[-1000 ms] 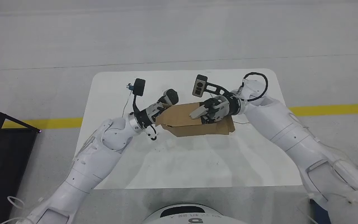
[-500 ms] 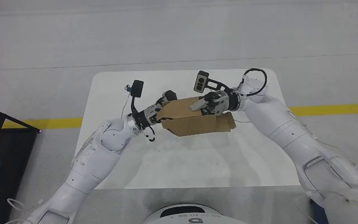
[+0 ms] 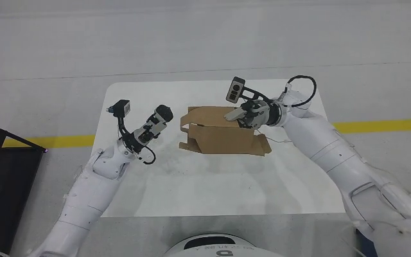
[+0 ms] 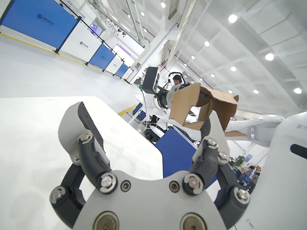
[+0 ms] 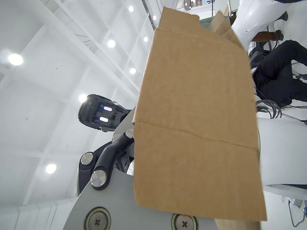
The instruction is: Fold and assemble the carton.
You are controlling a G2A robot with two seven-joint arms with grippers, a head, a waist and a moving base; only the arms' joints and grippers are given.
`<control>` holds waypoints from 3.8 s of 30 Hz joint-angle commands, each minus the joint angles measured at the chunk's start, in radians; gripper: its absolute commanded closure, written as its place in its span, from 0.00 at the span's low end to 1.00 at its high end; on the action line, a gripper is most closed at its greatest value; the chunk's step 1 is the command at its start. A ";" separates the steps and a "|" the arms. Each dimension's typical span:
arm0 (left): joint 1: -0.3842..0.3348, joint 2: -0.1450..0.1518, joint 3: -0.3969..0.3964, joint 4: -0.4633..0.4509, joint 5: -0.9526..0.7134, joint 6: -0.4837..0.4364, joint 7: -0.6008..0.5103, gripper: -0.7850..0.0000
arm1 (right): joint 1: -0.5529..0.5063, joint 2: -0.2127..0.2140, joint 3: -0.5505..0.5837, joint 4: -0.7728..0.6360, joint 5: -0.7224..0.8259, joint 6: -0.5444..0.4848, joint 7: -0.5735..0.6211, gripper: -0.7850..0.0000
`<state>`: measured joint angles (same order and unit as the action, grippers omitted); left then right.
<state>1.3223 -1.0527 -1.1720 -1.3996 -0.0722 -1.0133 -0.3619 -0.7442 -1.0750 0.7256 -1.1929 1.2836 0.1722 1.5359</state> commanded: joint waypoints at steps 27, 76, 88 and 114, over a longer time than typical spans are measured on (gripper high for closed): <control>-0.062 -0.020 0.063 -0.099 0.081 0.018 -0.054 0.00 | -0.019 -0.009 0.011 -0.014 0.020 0.038 0.000 1.00; -0.062 -0.041 -0.001 -0.032 0.214 0.086 0.088 0.00 | -0.046 -0.009 0.029 -0.064 -0.015 0.057 0.000 1.00; -0.095 -0.050 0.028 -0.080 0.218 0.126 0.053 0.00 | -0.042 -0.014 0.027 -0.053 -0.006 0.065 0.000 1.00; -0.088 -0.060 0.030 -0.117 0.268 0.131 0.076 0.00 | -0.003 -0.054 0.014 0.081 -0.007 0.060 0.000 1.00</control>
<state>1.2330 -1.1126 -1.1397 -1.5194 0.1943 -0.8860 -0.2899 -0.7482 -1.1273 0.7392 -1.1147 1.2765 0.2327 1.5359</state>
